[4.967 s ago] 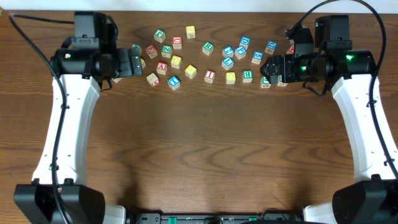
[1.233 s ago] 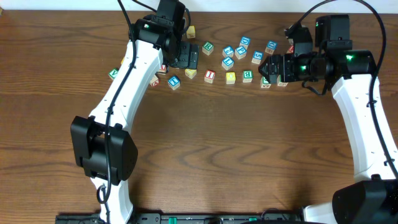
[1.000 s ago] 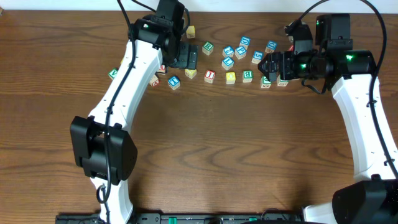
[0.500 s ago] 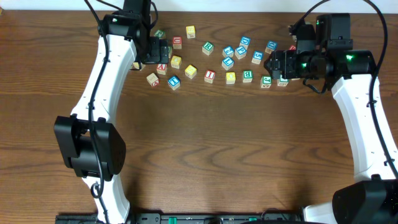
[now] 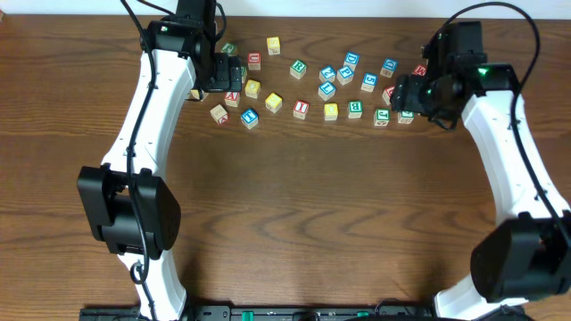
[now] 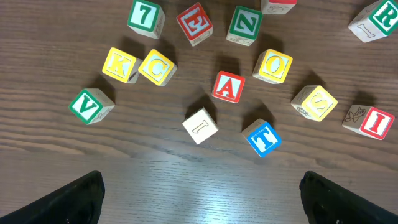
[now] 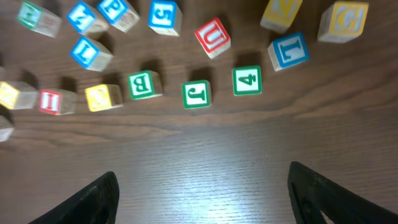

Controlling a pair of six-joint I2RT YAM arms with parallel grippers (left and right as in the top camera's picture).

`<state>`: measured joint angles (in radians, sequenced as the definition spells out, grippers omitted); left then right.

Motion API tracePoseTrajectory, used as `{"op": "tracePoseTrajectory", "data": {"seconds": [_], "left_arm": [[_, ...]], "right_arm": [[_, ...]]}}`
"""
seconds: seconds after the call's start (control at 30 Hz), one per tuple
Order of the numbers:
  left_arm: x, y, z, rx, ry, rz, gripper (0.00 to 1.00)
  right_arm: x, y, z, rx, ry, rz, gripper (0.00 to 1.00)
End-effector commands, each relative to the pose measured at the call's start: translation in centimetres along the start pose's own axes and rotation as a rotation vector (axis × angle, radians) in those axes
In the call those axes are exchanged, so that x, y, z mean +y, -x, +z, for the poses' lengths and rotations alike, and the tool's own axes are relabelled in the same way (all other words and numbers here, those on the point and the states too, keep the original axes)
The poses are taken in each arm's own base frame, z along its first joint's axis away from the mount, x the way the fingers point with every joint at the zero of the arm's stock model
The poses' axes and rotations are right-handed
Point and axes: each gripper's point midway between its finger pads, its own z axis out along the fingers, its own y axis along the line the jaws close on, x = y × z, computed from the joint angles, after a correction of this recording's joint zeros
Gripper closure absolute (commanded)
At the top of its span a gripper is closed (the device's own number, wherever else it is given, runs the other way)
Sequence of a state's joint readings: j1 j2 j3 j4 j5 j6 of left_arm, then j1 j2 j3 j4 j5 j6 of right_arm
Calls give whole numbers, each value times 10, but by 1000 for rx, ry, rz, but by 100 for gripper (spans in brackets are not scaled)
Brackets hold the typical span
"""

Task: Spell out ROBOT

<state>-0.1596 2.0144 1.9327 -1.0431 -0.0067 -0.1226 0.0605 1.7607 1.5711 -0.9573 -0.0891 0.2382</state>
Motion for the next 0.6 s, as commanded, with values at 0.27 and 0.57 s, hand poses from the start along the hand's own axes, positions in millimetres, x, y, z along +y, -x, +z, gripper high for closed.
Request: {"op": "tracePoseTrajectory", "data": {"seconds": [0.27,0.57], "left_arm": [[4,4,-6,-18,10,-19,1],[3,4,-5,-16,7,-20,1]], "right_arm": [[1,5,4,-10,-33,27,23],[2,5,4,-38,-117,29,23]]}}
